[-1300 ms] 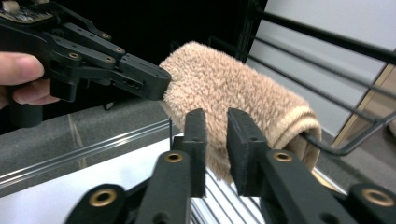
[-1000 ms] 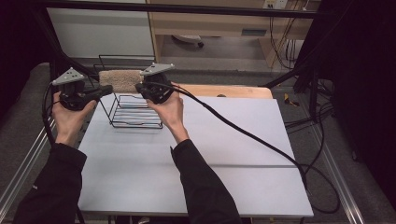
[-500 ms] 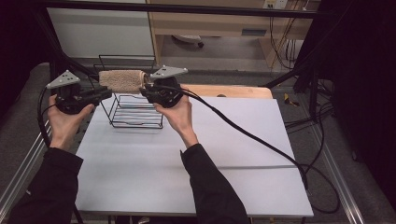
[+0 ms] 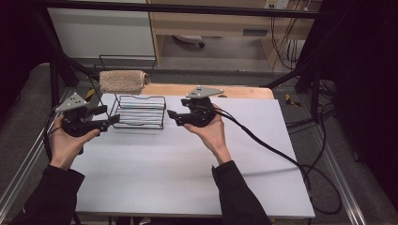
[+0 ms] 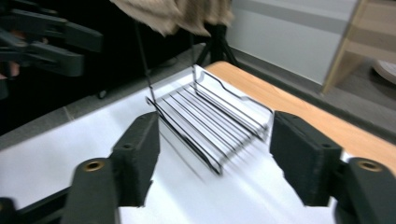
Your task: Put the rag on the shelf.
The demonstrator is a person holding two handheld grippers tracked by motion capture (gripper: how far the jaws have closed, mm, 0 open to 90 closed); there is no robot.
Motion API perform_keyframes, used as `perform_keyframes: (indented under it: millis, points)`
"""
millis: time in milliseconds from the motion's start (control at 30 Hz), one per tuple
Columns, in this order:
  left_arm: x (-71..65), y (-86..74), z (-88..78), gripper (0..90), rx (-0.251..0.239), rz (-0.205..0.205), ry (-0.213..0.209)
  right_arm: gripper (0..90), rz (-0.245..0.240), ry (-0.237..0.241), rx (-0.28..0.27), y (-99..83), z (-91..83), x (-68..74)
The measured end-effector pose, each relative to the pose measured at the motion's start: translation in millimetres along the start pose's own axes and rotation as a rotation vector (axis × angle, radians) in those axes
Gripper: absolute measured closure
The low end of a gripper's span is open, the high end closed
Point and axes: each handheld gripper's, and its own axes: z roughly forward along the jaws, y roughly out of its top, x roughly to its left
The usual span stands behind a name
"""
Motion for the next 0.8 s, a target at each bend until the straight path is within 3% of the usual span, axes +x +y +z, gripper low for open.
perform_keyframes:
  millis: [167, 400, 800]
  points:
    - [-11.5, -20.0, 8.0, 23.7, 0.02, 0.0, -0.029, 19.8, 0.044, -0.037, 0.014, -27.2, -21.0, -17.4]
    - [-25.0, -48.2, 20.3, 13.8, 0.048, -0.014, -0.063, 10.0, 0.094, -0.074, 0.061, -67.2, -48.2, -41.2]
    - [-39.8, -95.9, 34.3, 12.1, 0.101, -0.025, -0.11, 1.3, 0.164, -0.111, 0.093, -134.4, -93.4, -69.2]
